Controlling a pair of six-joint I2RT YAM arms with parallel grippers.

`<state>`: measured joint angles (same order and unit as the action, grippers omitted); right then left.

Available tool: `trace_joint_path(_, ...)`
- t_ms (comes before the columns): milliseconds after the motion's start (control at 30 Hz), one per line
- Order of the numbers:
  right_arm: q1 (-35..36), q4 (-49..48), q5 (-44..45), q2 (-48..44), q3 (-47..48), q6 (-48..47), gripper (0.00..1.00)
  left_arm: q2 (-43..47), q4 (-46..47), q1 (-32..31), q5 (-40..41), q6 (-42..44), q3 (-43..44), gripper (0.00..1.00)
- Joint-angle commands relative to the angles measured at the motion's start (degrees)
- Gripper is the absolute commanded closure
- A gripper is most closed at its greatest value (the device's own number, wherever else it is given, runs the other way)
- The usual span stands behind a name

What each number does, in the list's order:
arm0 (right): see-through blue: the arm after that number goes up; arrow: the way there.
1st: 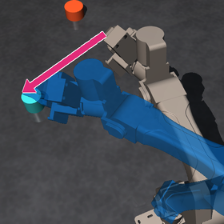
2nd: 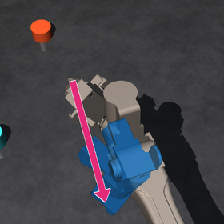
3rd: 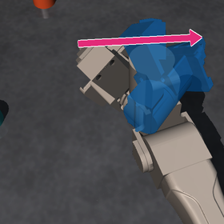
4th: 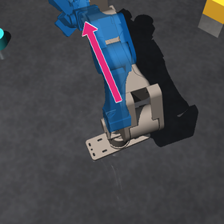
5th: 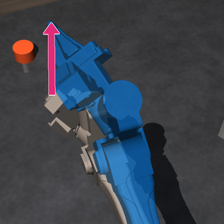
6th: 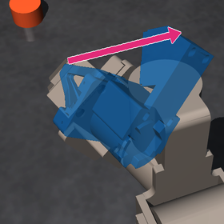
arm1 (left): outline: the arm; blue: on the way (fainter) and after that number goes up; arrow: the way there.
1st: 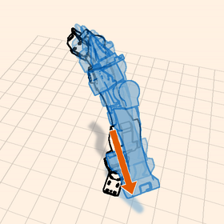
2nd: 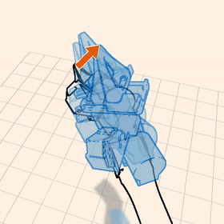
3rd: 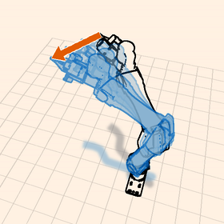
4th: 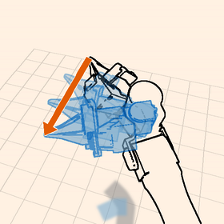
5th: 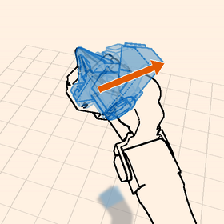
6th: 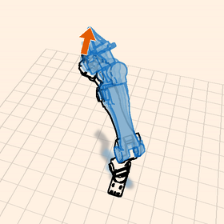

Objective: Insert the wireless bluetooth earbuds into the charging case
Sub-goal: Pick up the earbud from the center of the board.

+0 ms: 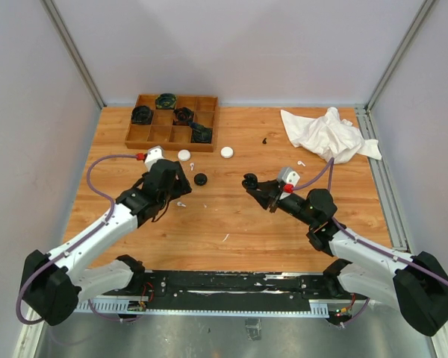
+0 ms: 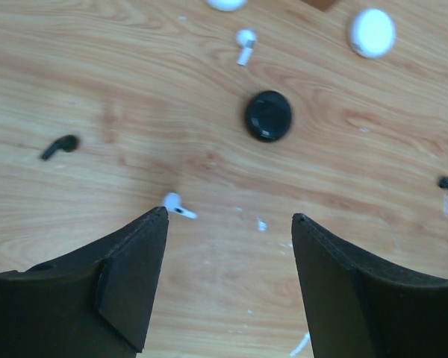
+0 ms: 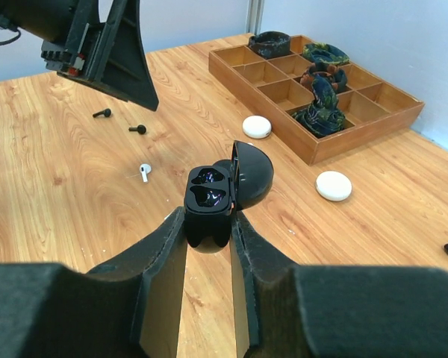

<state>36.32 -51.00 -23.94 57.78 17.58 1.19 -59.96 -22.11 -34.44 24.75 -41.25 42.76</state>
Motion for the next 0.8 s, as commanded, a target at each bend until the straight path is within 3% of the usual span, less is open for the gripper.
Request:
trace_joint_path(0, 1.0, -0.4, -0.5, -1.0, -0.9, -0.5, 0.99, -1.4, -3.3, 6.3, 0.1, 0.2, -1.5, 0.28)
trace_joint_path(400, 1.1, -0.3, -1.8, -2.5, -2.1, 0.3, 0.99, -11.5, -8.6, 23.1, -2.5, 7.7, 2.9, 0.33)
trace_joint_path(633, 1.1, -1.3, -2.0, -3.8, -3.0, 0.7, 0.99, -19.9, -14.2, 29.8, -6.8, 20.5, 9.9, 0.35)
trace_joint_path(767, 1.3, -1.5, -1.7, -5.0, -3.7, 0.6, 0.99, -23.8, -15.6, 31.2, -4.9, 28.0, 12.0, 0.35)
